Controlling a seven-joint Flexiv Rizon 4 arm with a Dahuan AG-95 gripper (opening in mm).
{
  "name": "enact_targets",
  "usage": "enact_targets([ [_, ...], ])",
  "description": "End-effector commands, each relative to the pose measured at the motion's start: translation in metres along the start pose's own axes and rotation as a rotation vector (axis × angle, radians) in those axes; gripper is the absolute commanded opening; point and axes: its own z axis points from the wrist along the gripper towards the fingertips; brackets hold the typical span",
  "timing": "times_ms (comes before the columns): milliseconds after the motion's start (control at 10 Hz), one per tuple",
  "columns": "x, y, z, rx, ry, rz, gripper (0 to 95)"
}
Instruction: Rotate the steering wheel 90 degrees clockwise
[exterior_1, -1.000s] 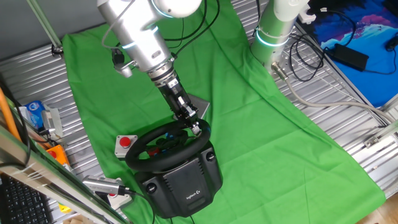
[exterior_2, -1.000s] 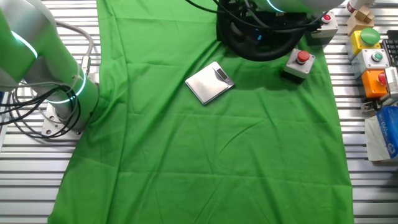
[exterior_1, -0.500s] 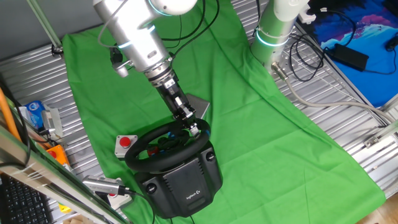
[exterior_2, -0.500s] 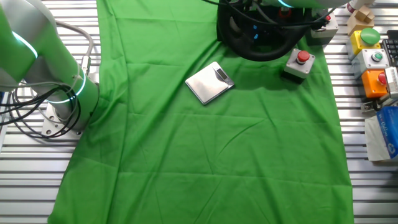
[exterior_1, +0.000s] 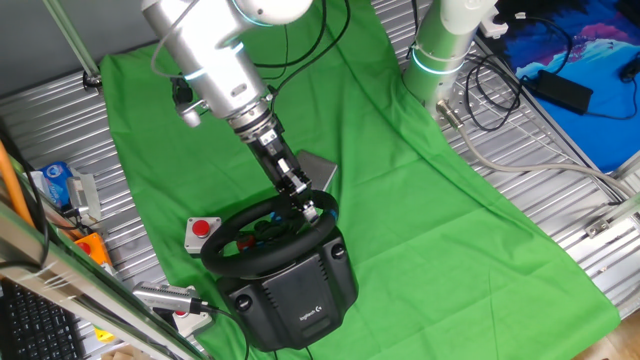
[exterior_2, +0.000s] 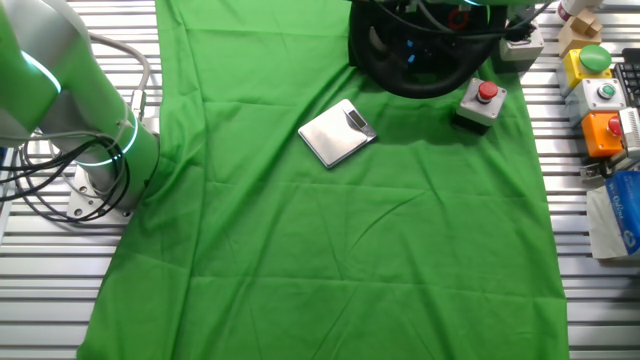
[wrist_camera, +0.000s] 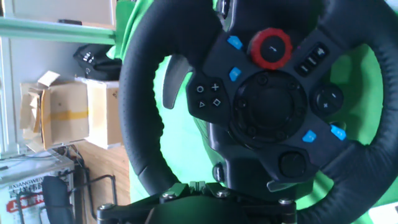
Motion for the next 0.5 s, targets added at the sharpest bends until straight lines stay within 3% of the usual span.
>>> enact_targets([
  [100,0.001,-0.003,-0.003,-0.002,0.041,-0.043,0.0],
  [300,0.006,-0.017,-0.012,0.012,0.091,-0.121,0.0],
  [500,0.013,-0.029,-0.019,0.068,0.156,-0.204,0.0],
])
